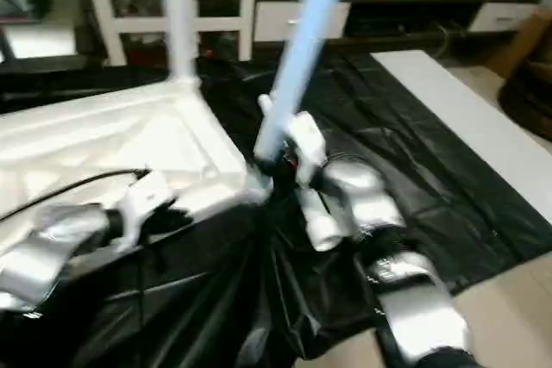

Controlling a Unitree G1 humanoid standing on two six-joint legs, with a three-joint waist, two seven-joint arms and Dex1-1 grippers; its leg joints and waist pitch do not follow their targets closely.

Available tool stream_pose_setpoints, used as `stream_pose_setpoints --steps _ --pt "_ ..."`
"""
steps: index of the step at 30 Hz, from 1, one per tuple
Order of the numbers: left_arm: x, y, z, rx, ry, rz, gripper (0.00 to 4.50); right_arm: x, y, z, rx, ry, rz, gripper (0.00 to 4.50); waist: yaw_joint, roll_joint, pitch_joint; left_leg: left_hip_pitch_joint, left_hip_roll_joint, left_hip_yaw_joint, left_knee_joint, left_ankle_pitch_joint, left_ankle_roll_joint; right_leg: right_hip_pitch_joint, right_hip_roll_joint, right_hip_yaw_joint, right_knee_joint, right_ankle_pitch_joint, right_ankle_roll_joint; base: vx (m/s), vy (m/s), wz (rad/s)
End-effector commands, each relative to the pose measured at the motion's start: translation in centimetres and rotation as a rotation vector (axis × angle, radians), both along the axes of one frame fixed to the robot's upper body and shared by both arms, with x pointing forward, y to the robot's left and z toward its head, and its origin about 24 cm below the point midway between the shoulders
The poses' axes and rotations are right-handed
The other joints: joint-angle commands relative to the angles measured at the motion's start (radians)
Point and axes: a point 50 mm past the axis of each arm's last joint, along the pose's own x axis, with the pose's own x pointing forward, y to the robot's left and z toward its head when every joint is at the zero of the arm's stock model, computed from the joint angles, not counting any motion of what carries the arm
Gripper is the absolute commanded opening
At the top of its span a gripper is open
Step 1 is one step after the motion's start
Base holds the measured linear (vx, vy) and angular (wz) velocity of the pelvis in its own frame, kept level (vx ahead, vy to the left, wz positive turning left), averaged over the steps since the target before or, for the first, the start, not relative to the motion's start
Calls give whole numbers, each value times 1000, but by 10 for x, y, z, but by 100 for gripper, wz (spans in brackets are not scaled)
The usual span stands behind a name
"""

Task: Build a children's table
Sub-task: Insert table leg to table base

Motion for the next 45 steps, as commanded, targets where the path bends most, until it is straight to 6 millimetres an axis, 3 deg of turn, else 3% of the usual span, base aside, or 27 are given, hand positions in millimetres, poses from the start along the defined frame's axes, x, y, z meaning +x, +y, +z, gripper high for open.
stream_pose_setpoints --steps 1,3,6,8,14,15,20,21,23,26,27,29,30,33,34,37,41,43,45 --pt "-4 -14 -2 0 13 -14 0 -52 -36 -104 -302 486 -162 184 3 17 0 1 76 -49 -77 -380 -38 -21 -97 70 -107 -432 -182 0 0 0" --pt "3 -35 0 -22 -5 77 0 -51 -10 -104 -338 483 -169 184 -2 20 -1 -8 77 -49 -80 -369 -28 -18 -94 70 -103 -405 -180 0 0 0" --pt "6 -44 2 -29 -13 116 0 -51 7 -104 -364 493 -161 184 3 20 -3 -6 74 -50 -80 -378 -25 -19 -91 66 -107 -403 -165 0 0 0" --pt "6 -44 4 -24 -18 127 0 -51 13 -103 -369 498 -166 184 -1 16 -2 -9 74 -54 -83 -398 -31 -20 -90 64 -108 -414 -150 0 0 0" --pt "4 -38 3 16 -27 131 0 -47 21 -97 -322 494 -191 184 -7 18 0 -5 72 -64 -87 -480 -42 -34 -93 64 -117 -514 -95 0 0 0" --pt "3 -36 3 21 -25 130 0 -45 22 -96 -299 492 -192 184 -9 17 -1 -10 72 -66 -88 -479 -44 -30 -92 64 -116 -504 -92 0 0 0" --pt "1 -31 3 32 -24 108 0 -40 28 -86 -165 491 -157 184 -7 20 -5 -15 74 -60 -88 -430 -35 -24 -91 66 -108 -391 -127 0 0 0" --pt "0 -30 3 23 -34 78 0 -39 30 -83 -124 496 -116 184 -6 26 -6 -16 74 -58 -88 -416 -31 -22 -90 66 -107 -361 -140 0 0 0" --pt "-2 -24 5 10 -41 18 0 -41 28 -79 -73 515 5 184 -4 24 -9 -18 74 -56 -86 -386 -17 -15 -88 66 -103 -308 -161 0 0 0" --pt "-5 -6 7 17 -38 -62 0 -46 13 -76 -65 534 181 184 2 27 -13 -18 76 -45 -80 -283 18 -4 -85 65 -89 -147 -217 21 -4 1" --pt "-6 3 9 23 -44 -112 0 -49 3 -75 -61 552 252 184 6 25 -18 -25 72 -45 -75 -200 50 13 -83 62 -78 -52 -237 73 -18 1" --pt "-9 16 11 27 -36 -165 0 -53 -10 -74 -55 581 323 184 8 32 -24 -16 77 -37 -64 -62 102 15 -83 61 -59 138 -275 66 -18 1" --pt "-9 16 11 27 -36 -165 0 -53 -10 -74 -55 581 323 184 11 30 -21 -16 76 -35 -62 -32 117 15 -81 60 -57 178 -282 0 0 0" --pt "-8 48 17 49 -4 -180 0 -62 -41 -70 -47 657 427 184 23 28 -23 -6 75 -31 -54 48 160 22 -79 61 -45 286 -307 39 1 1" --pt "-8 54 18 62 -2 -180 0 -64 -47 -69 -46 675 449 184 23 24 -21 -4 75 -29 -54 54 166 21 -78 61 -43 302 -309 63 5 1" --pt "-7 68 21 90 -9 -174 0 -71 -63 -67 -47 722 502 184 32 23 -20 0 78 -28 -54 66 171 23 -81 62 -40 297 -317 0 0 0" --pt "-4 78 27 71 -23 -154 0 -80 -82 -65 -84 753 594 184 59 24 -15 8 88 -20 -54 42 140 19 -79 58 -40 223 -316 0 0 0" --pt "-4 79 27 70 -23 -152 0 -82 -85 -65 -103 748 605 184 63 19 -12 4 86 -19 -53 51 129 22 -81 60 -38 221 -319 0 0 0" --pt "-7 79 27 72 -8 -176 0 -83 -90 -70 -259 646 625 184 66 20 -11 4 85 -18 -53 39 114 20 -85 62 -39 204 -316 0 0 0"
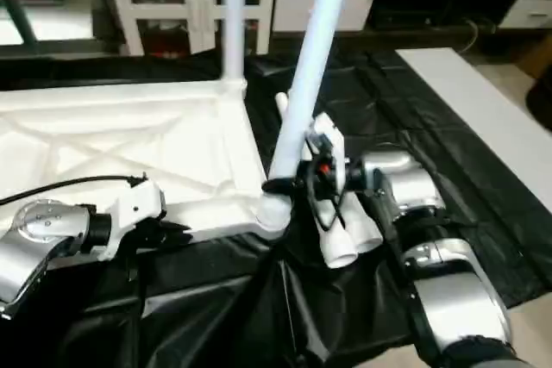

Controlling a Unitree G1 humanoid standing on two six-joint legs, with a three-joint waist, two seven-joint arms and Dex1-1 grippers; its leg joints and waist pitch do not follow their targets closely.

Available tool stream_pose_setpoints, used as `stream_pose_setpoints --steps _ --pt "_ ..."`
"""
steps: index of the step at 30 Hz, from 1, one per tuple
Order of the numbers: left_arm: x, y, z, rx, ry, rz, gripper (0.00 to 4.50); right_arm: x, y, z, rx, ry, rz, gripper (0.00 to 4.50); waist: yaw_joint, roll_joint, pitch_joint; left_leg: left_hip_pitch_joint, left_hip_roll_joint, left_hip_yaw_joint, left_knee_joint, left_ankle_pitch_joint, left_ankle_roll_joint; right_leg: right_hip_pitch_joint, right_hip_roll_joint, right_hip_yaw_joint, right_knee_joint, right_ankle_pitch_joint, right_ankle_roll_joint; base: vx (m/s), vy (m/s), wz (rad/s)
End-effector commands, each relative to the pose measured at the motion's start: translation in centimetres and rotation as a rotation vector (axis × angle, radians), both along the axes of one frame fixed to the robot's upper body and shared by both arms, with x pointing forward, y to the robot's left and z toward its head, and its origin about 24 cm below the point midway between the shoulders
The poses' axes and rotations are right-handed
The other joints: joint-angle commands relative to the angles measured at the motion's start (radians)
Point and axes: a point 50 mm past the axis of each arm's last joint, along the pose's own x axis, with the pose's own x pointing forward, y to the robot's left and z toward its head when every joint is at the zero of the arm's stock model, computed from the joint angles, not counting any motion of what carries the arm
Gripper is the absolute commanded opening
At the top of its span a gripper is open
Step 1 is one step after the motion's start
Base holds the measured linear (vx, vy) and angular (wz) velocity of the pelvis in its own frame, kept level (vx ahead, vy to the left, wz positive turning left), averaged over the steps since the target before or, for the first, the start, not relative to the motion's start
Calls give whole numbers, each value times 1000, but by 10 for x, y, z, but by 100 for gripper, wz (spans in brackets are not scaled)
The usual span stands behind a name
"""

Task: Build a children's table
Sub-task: Insert table leg to table base

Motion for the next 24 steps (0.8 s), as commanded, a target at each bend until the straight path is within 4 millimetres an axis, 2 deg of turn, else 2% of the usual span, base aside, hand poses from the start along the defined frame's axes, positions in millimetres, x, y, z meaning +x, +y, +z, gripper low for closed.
stream_pose_setpoints --steps 1,4,5,7,9,10,12,14,18,22,24 --pt "10 35 13 64 -62 173 0 -52 -39 -91 -415 273 17 184 -3 21 -17 10 77 -17 -52 46 102 23 -99 57 -39 200 -295 0 0 0" --pt "7 29 13 51 -52 146 0 -50 -37 -94 -435 216 -13 184 -11 20 -10 11 76 -18 -59 -27 70 21 -96 57 -50 102 -288 0 0 0" --pt "4 24 12 42 -46 127 0 -50 -38 -98 -463 184 -27 184 -17 19 -10 11 76 -21 -62 -63 48 22 -98 60 -54 54 -282 0 0 0" --pt "2 20 10 36 -41 114 0 -51 -38 -100 -484 155 -34 184 -19 20 -7 9 76 -23 -64 -84 40 20 -97 60 -59 28 -277 0 0 0" --pt "-2 14 8 24 -27 92 0 -52 -37 -105 -487 137 -67 184 -22 18 -1 8 76 -26 -68 -146 23 18 -100 63 -71 -82 -259 0 0 0" --pt "-5 10 7 21 -19 79 0 -52 -35 -107 -476 135 -89 184 -23 17 -1 8 76 -27 -69 -157 19 18 -100 64 -74 -107 -254 0 0 0" --pt "-9 5 4 18 -5 56 0 -53 -33 -111 -455 135 -125 184 -26 17 5 12 75 -30 -73 -234 2 10 -100 67 -87 -228 -232 0 0 0" --pt "-11 0 2 18 6 38 0 -57 -32 -114 -444 141 -131 184 -28 19 7 16 75 -35 -77 -273 -10 6 -99 67 -92 -290 -214 0 0 0" --pt "-14 -6 -1 19 13 22 0 -68 -31 -123 -425 170 -117 184 -30 19 6 18 74 -38 -79 -301 -16 6 -98 68 -94 -314 -201 0 0 0" --pt "-13 -8 -1 20 15 22 0 -79 -33 -131 -444 176 -90 184 -34 23 2 19 75 -39 -81 -291 -17 5 -96 66 -92 -272 -206 0 0 0" --pt "-13 -9 -1 19 15 23 0 -83 -33 -134 -453 171 -79 184 -34 21 2 20 76 -41 -85 -320 -26 4 -94 65 -94 -291 -192 0 0 0"
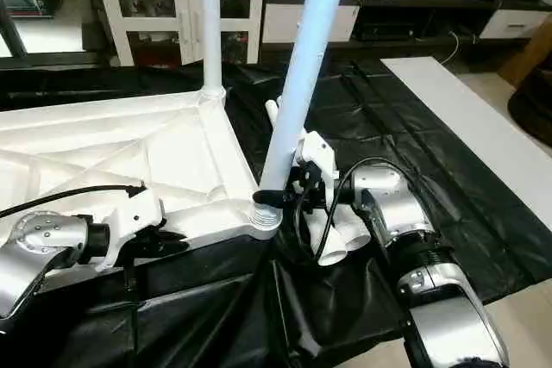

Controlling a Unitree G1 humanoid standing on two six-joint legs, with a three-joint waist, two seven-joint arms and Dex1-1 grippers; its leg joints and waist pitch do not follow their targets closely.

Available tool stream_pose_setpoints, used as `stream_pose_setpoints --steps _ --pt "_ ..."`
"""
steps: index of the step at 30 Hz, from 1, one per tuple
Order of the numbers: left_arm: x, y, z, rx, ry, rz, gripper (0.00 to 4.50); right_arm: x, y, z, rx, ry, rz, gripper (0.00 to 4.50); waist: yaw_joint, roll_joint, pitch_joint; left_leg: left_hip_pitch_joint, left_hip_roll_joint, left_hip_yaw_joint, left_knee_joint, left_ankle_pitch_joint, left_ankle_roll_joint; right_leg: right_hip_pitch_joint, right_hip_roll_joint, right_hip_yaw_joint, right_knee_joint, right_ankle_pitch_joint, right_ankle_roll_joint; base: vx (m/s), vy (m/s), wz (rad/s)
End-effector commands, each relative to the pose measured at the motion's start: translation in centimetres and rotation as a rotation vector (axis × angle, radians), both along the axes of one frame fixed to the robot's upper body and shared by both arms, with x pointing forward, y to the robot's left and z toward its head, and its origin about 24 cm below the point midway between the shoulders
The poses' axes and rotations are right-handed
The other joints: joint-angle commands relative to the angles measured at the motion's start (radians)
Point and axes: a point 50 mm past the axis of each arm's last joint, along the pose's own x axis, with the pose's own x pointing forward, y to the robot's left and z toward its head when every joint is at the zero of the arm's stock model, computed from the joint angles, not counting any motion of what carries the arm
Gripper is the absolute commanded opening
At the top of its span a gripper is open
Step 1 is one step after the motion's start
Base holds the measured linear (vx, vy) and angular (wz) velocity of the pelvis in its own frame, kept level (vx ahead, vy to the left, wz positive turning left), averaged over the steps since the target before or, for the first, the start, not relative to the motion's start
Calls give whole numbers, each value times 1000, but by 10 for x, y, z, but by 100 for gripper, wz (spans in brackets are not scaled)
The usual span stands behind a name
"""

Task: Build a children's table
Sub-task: Insert table leg to table base

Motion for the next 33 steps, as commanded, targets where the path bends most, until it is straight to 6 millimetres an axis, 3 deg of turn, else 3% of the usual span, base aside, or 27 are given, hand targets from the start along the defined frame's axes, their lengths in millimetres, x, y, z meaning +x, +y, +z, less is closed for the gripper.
stream_pose_setpoints --steps 1,7,11,15,19,24,28,29,33 --pt "-1 -5 6 -6 -20 -26 0 -70 -45 -114 -432 424 -90 184 -7 34 13 -6 74 -39 -82 -323 -7 -22 -96 64 -92 -291 -199 0 0 0" --pt "0 -10 5 -14 -33 -15 0 -71 -40 -117 -397 434 -149 184 -9 31 10 -9 73 -40 -83 -337 -6 -24 -97 66 -97 -307 -190 0 0 0" --pt "4 -16 2 -44 -44 28 0 -58 -26 -114 -288 467 -305 184 -14 29 12 -11 73 -48 -85 -372 -16 -29 -101 69 -103 -390 -164 0 0 0" --pt "5 -21 -1 -44 -36 70 0 -49 -14 -111 -254 488 -378 184 -21 30 10 -16 73 -48 -87 -351 -19 -26 -99 68 -99 -346 -169 0 0 0" --pt "11 -38 -3 -19 -46 167 0 -34 -2 -114 -294 520 -571 184 -28 37 13 -12 72 -47 -87 -359 -31 -32 -100 68 -100 -357 -182 0 0 0" --pt "25 -70 6 -25 -81 339 0 -19 19 -113 -356 502 -795 184 -32 43 12 -10 69 -49 -82 -384 -42 -38 -102 69 -108 -417 -155 0 0 0" --pt "31 -90 14 -38 -111 393 0 -13 37 -110 -394 443 -844 184 -35 42 5 -16 67 -48 -83 -343 -44 -33 -99 66 -102 -332 -156 0 0 0" --pt "33 -99 17 -42 -120 409 0 -13 51 -108 -409 411 -837 184 -33 39 4 -16 67 -44 -82 -326 -39 -33 -99 67 -101 -303 -158 0 0 0" --pt "33 -100 17 -37 -127 425 0 -12 66 -106 -401 380 -816 184 -32 39 3 -25 66 -43 -82 -279 -25 -25 -97 65 -96 -223 -163 0 0 0"
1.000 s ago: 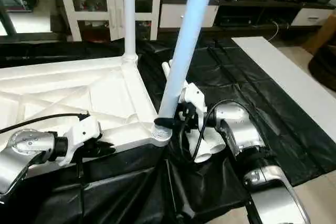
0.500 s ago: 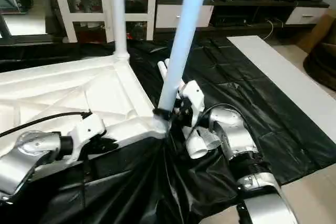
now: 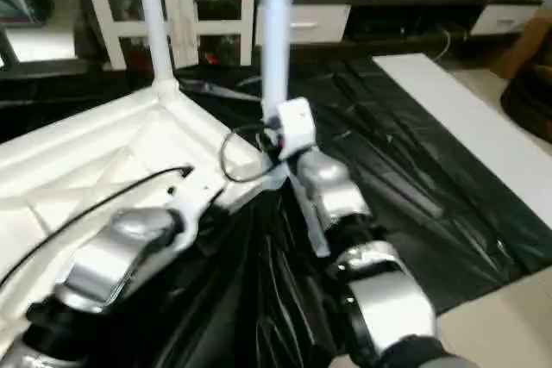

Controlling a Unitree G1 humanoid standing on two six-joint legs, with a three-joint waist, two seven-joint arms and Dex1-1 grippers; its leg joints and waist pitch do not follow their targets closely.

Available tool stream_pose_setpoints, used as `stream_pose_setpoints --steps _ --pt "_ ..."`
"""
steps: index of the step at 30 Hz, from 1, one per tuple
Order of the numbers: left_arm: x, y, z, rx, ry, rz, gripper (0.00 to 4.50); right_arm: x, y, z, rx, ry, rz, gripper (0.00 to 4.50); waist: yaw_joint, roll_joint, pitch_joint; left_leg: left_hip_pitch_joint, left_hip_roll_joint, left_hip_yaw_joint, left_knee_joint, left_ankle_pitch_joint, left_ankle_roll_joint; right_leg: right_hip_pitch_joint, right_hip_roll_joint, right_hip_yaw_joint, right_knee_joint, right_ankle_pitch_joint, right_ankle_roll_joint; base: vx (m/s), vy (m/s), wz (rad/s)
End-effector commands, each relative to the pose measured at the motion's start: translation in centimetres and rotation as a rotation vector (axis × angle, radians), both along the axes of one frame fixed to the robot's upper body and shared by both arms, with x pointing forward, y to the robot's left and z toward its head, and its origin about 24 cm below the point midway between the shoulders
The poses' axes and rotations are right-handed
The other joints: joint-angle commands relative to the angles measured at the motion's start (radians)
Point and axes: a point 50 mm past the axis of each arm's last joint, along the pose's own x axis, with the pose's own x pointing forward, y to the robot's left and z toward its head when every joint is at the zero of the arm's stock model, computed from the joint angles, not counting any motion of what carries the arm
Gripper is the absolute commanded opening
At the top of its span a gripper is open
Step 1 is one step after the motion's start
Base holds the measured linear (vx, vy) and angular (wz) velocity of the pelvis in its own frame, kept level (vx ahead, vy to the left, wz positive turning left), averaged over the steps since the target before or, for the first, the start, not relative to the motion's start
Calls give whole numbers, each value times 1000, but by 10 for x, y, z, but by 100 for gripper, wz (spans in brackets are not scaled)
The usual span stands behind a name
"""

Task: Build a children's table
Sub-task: Insert table leg to table base

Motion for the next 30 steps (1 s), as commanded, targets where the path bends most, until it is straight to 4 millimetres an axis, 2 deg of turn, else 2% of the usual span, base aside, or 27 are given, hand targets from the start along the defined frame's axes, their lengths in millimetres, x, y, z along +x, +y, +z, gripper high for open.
stream_pose_setpoints --steps 1,2,4,6,7,8,10,11,12,13,14,15,16,17,18,19,20,21,22,23,24,25,26,27,28,29,30 --pt "7 -11 19 -12 -98 -23 0 -64 0 -108 -130 496 28 184 -2 24 12 -13 69 -38 -80 -278 -24 -17 -96 65 -92 -211 -165 0 0 0" --pt "7 -7 18 -1 -104 -18 0 -64 1 -108 -122 487 35 184 -1 26 11 -10 70 -37 -79 -273 -26 -18 -95 64 -90 -186 -168 0 0 0" --pt "7 -3 17 15 -105 -9 0 -63 2 -106 -102 473 34 184 -1 25 13 -15 71 -38 -83 -273 -30 -13 -94 63 -86 -160 -169 0 0 0" --pt "8 3 16 36 -100 9 0 -58 5 -101 -46 434 29 184 -4 26 15 -15 69 -38 -83 -303 -30 -16 -97 64 -91 -198 -167 0 0 0" --pt "8 5 15 42 -102 10 0 -56 5 -98 -26 414 27 184 -3 30 15 -13 70 -39 -83 -311 -32 -17 -97 64 -92 -210 -164 0 0 0" --pt "8 8 15 55 -113 5 0 -52 5 -92 16 375 26 184 -4 28 14 -13 69 -39 -82 -318 -30 -18 -99 65 -94 -224 -161 0 0 0" --pt "9 16 13 65 -135 -20 0 -43 2 -79 93 287 17 184 -3 30 7 -18 69 -38 -80 -280 -21 -12 -98 65 -90 -172 -166 0 0 0" --pt "9 21 12 80 -138 -21 0 -39 1 -73 127 244 37 184 -5 30 -5 -24 70 -37 -75 -201 -9 1 -96 64 -75 -54 -183 0 0 0" --pt "9 28 10 98 -153 -37 0 -35 0 -64 173 193 61 184 -2 33 -4 -29 70 -35 -71 -128 17 4 -95 61 -66 71 -206 0 0 0" --pt "9 39 7 125 -142 -30 0 -31 -3 -54 226 140 82 184 -3 33 -5 -29 70 -31 -69 -112 30 5 -93 60 -63 111 -217 0 0 0" --pt "9 51 5 157 -145 -31 0 -27 -8 -42 287 83 105 184 -5 32 -4 -35 72 -31 -69 -88 49 12 -97 60 -57 161 -236 0 0 0" --pt "9 57 5 172 -152 -39 0 -25 -10 -37 311 62 116 184 -5 32 -5 -30 73 -29 -67 -79 65 12 -97 59 -55 180 -251 0 0 0" --pt "8 70 4 192 -158 -61 0 -23 -16 -26 372 21 150 184 -5 31 -2 -32 71 -29 -66 -79 76 12 -96 60 -57 181 -257 0 0 0" --pt "4 88 5 208 -165 -108 0 -24 -26 -13 439 -20 218 184 -4 36 -8 -32 71 -31 -63 -66 94 19 -97 60 -54 196 -263 0 0 0" --pt "2 94 6 215 -168 -132 0 -24 -30 -8 460 -36 252 184 -3 40 -13 -33 73 -32 -58 -22 118 24 -97 61 -47 256 -267 0 0 0" --pt "2 95 6 215 -168 -134 0 -25 -31 -7 461 -37 255 184 -4 40 -14 -31 71 -30 -54 9 132 23 -94 60 -42 299 -272 0 0 0" --pt "-4 109 9 219 -147 -170 0 -29 -42 1 479 -60 332 184 -1 46 -20 -25 71 -29 -45 89 150 23 -93 59 -30 390 -290 0 0 0" --pt "-7 115 9 217 -140 -184 0 -31 -47 3 476 -67 360 184 1 51 -33 -27 66 -30 -32 187 176 33 -87 58 -10 521 -299 0 0 0" --pt "-8 118 10 216 -138 -193 0 -33 -50 4 475 -71 376 184 5 49 -31 -25 66 -28 -28 232 188 29 -85 56 -8 577 -299 0 0 0" --pt "-13 125 11 214 -119 -201 0 -36 -58 6 463 -83 405 184 10 53 -30 -27 64 -25 -21 272 201 26 -86 54 0 633 -309 0 0 0" --pt "-17 131 12 211 -100 -208 0 -39 -64 8 455 -91 420 184 12 52 -28 -27 63 -23 -22 263 200 26 -87 55 -2 631 -310 0 0 0" --pt "-21 134 13 206 -88 -214 0 -40 -68 10 453 -96 425 184 17 63 -33 -25 63 -25 -20 256 194 29 -91 55 2 630 -313 0 0 0" --pt "-27 139 13 195 -70 -230 0 -42 -75 13 455 -102 431 184 17 58 -34 -28 64 -24 -21 245 185 32 -89 54 2 627 -312 0 0 0" --pt "-27 139 13 195 -70 -230 0 -42 -75 13 455 -102 431 184 21 68 -33 -24 64 -24 -21 232 176 27 -86 51 0 605 -309 0 0 0" --pt "-32 141 13 179 -62 -236 0 -43 -78 16 452 -118 433 184 20 65 -35 -23 65 -23 -21 228 169 28 -85 51 2 593 -312 0 0 0" --pt "-38 142 11 164 -53 -245 0 -44 -80 19 455 -133 431 184 24 70 -34 -25 65 -23 -20 222 158 29 -86 50 1 576 -316 0 0 0" --pt "-38 142 11 164 -53 -245 0 -44 -80 19 455 -133 431 184 27 68 -33 -27 63 -22 -20 201 154 32 -87 53 1 562 -320 0 0 0"
